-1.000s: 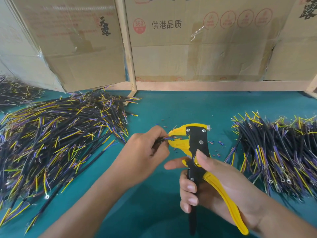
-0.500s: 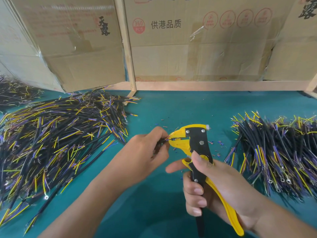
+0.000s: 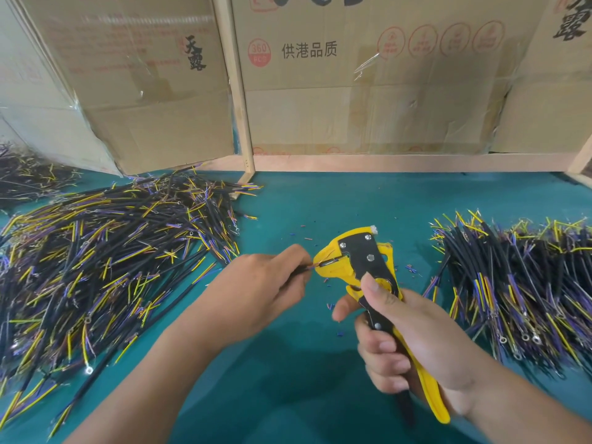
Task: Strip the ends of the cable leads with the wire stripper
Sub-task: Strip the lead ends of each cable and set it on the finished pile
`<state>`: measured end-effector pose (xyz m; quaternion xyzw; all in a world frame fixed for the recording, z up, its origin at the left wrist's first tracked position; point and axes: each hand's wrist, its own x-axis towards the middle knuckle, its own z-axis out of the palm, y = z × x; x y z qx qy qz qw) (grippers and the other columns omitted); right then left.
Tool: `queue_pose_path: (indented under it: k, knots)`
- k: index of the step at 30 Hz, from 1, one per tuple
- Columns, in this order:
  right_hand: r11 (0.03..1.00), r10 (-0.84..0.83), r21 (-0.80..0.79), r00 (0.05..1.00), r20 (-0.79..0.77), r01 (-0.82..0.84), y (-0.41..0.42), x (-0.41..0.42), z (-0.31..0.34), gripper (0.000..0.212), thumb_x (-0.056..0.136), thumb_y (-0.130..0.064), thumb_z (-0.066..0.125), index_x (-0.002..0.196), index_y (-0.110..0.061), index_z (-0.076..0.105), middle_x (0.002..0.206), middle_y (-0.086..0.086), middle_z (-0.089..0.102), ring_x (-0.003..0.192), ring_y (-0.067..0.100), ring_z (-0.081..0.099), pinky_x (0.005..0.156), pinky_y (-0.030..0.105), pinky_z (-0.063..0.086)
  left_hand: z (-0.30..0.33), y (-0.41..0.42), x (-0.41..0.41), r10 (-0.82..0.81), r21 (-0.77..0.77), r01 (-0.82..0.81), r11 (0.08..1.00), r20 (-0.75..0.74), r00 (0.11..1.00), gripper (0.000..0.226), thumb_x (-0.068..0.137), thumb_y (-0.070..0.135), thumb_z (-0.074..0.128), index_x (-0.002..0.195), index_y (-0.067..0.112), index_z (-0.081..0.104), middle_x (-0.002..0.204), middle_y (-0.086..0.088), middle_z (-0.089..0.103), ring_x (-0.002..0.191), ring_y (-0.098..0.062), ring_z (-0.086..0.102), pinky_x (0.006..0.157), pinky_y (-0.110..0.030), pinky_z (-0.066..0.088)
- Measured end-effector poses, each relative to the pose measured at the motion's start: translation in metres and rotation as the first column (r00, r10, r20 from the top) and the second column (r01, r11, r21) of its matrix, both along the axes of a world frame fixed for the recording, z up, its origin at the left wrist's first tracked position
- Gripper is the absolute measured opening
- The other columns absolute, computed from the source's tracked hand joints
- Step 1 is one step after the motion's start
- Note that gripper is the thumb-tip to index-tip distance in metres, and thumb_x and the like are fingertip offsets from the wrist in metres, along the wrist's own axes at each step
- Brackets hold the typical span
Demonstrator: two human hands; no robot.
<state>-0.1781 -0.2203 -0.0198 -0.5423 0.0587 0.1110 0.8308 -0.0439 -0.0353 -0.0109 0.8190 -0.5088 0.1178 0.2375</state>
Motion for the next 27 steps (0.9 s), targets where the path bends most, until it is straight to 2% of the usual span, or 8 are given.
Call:
queue_pose_path:
  k: [6, 11, 13, 16, 19, 21, 23, 27]
  knots:
    - [1.000, 0.009, -0.023, 1.000, -0.012, -0.010, -0.004, 0.001, 0.000, 0.056, 0.081, -0.060, 0.072, 0.094, -0.005, 0.073, 0.056, 0.001, 0.032, 0.039, 0.011, 0.027, 0.040, 0.021, 0.031, -0.001, 0.008, 0.012, -0.050, 0.038, 0.051, 0.998, -0.018, 0.999, 0.014, 0.095, 0.032, 0.046, 0.094, 0.020, 0.053, 0.056, 0.002, 0.045, 0.051, -0.018, 0.037, 0.050, -0.029, 0.034]
    - [0.954, -0.284, 0.120, 0.956, 0.077, 0.274, -0.039, 0.008, 0.012, 0.047, 0.084, -0.054, 0.065, 0.085, -0.008, 0.075, 0.055, -0.002, 0.028, 0.037, 0.009, 0.026, 0.036, 0.021, 0.030, 0.005, 0.041, 0.047, 0.134, -0.148, -0.153, 0.977, -0.128, 0.983, 0.012, 0.095, 0.031, 0.047, 0.086, 0.025, 0.050, 0.061, 0.008, 0.045, 0.052, -0.008, 0.036, 0.052, -0.022, 0.034]
    - [0.958, -0.239, 0.186, 0.965, 0.111, 0.216, -0.043, 0.012, 0.005, 0.052, 0.085, -0.055, 0.072, 0.098, -0.004, 0.075, 0.058, -0.001, 0.034, 0.042, 0.013, 0.033, 0.042, 0.028, 0.038, 0.002, 0.036, 0.042, 0.091, -0.142, -0.115, 0.983, -0.167, 0.982, 0.011, 0.095, 0.031, 0.049, 0.085, 0.028, 0.047, 0.061, 0.008, 0.045, 0.053, -0.006, 0.035, 0.052, -0.019, 0.033]
    - [0.973, -0.061, 0.229, 0.992, 0.113, 0.034, -0.035, 0.020, -0.016, 0.064, 0.088, -0.049, 0.073, 0.123, 0.004, 0.065, 0.069, 0.007, 0.050, 0.059, 0.024, 0.051, 0.064, 0.042, 0.050, -0.004, 0.017, 0.028, -0.009, -0.188, -0.052, 0.981, -0.308, 0.952, 0.013, 0.096, 0.032, 0.051, 0.084, 0.030, 0.051, 0.060, 0.006, 0.037, 0.054, -0.006, 0.029, 0.050, -0.020, 0.029]
    - [0.967, 0.035, 0.251, 0.998, 0.050, -0.046, -0.026, 0.024, -0.029, 0.054, 0.080, -0.037, 0.082, 0.117, 0.000, 0.069, 0.081, 0.019, 0.062, 0.072, 0.036, 0.062, 0.077, 0.051, 0.053, -0.003, 0.009, 0.022, -0.090, -0.305, -0.084, 0.949, -0.514, 0.853, 0.017, 0.099, 0.035, 0.054, 0.084, 0.026, 0.055, 0.059, 0.006, 0.031, 0.052, -0.011, 0.022, 0.046, -0.027, 0.021]
    - [0.952, 0.061, 0.299, 0.998, -0.004, -0.057, -0.022, 0.024, -0.031, 0.044, 0.069, -0.025, 0.088, 0.104, -0.004, 0.073, 0.095, 0.029, 0.067, 0.082, 0.043, 0.067, 0.080, 0.056, 0.054, -0.002, 0.006, 0.019, -0.125, -0.351, -0.117, 0.929, -0.595, 0.794, 0.015, 0.096, 0.033, 0.054, 0.083, 0.024, 0.055, 0.057, 0.006, 0.028, 0.050, -0.014, 0.019, 0.045, -0.031, 0.017]
    - [0.953, 0.064, 0.302, 0.996, -0.067, -0.041, -0.019, 0.021, -0.030, 0.050, 0.065, -0.018, 0.089, 0.107, -0.003, 0.067, 0.111, 0.036, 0.065, 0.092, 0.049, 0.068, 0.079, 0.059, 0.055, -0.004, 0.003, 0.017, -0.124, -0.368, -0.144, 0.919, -0.614, 0.780, 0.015, 0.095, 0.031, 0.054, 0.085, 0.021, 0.054, 0.055, 0.007, 0.028, 0.050, -0.014, 0.017, 0.045, -0.032, 0.015]
    - [0.972, -0.038, 0.226, 0.994, -0.104, 0.061, -0.015, 0.018, -0.021, 0.045, 0.086, -0.018, 0.074, 0.123, 0.000, 0.054, 0.117, 0.035, 0.065, 0.103, 0.048, 0.068, 0.077, 0.060, 0.058, -0.008, 0.001, 0.020, -0.031, -0.320, -0.230, 0.919, -0.641, 0.767, 0.022, 0.101, 0.025, 0.054, 0.088, 0.010, 0.047, 0.053, 0.008, 0.028, 0.048, -0.012, 0.018, 0.045, -0.029, 0.017]
